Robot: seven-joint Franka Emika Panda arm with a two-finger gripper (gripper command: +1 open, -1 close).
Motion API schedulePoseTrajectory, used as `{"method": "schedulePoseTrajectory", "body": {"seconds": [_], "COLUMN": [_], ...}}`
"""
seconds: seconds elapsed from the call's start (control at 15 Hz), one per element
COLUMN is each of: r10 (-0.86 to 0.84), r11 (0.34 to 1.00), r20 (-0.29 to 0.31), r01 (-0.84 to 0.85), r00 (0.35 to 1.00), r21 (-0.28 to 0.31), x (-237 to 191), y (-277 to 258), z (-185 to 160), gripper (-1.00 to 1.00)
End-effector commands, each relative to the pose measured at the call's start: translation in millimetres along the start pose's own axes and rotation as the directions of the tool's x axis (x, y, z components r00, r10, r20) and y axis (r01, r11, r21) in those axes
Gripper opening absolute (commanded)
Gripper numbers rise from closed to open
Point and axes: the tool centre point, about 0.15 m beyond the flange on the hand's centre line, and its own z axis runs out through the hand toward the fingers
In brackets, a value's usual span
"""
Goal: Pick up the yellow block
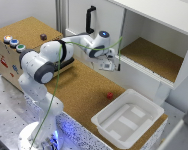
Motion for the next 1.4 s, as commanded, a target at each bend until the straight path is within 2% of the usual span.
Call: {"method": "schedulePoseTrajectory", "body": {"seconds": [0.0, 0.2, 0.33, 0.6, 0.87, 1.13, 1.2, 1.27, 1.33], "r10": [-0.195, -0.307, -0.401, -0.508, -0.561, -0.593, -0.59, -0.59, -0.593], "r11": [0.98, 0.952, 0.916, 0.853, 0.807, 0.792, 0.801, 0.799, 0.801], "r20": [0.023, -0.005, -0.01, -0.065, -0.106, -0.1, -0.067, -0.065, -0.042], "r01": [0.196, 0.307, 0.401, 0.512, 0.571, 0.601, 0.594, 0.594, 0.594], "r00": [0.98, 0.952, 0.916, 0.859, 0.821, 0.799, 0.804, 0.805, 0.804], "r21": [-0.017, -0.011, 0.014, 0.095, 0.151, 0.107, 0.075, 0.092, 0.071], "x": [68, 93, 105, 128, 152, 182, 186, 189, 192], "y": [-105, -148, -177, -218, -237, -254, -257, -259, -261], "z": [-33, -45, -42, -16, 20, 51, 58, 65, 69], "gripper": [1.0, 1.0, 1.0, 1.0, 1.0, 1.0, 1.0, 1.0, 1.0]}}
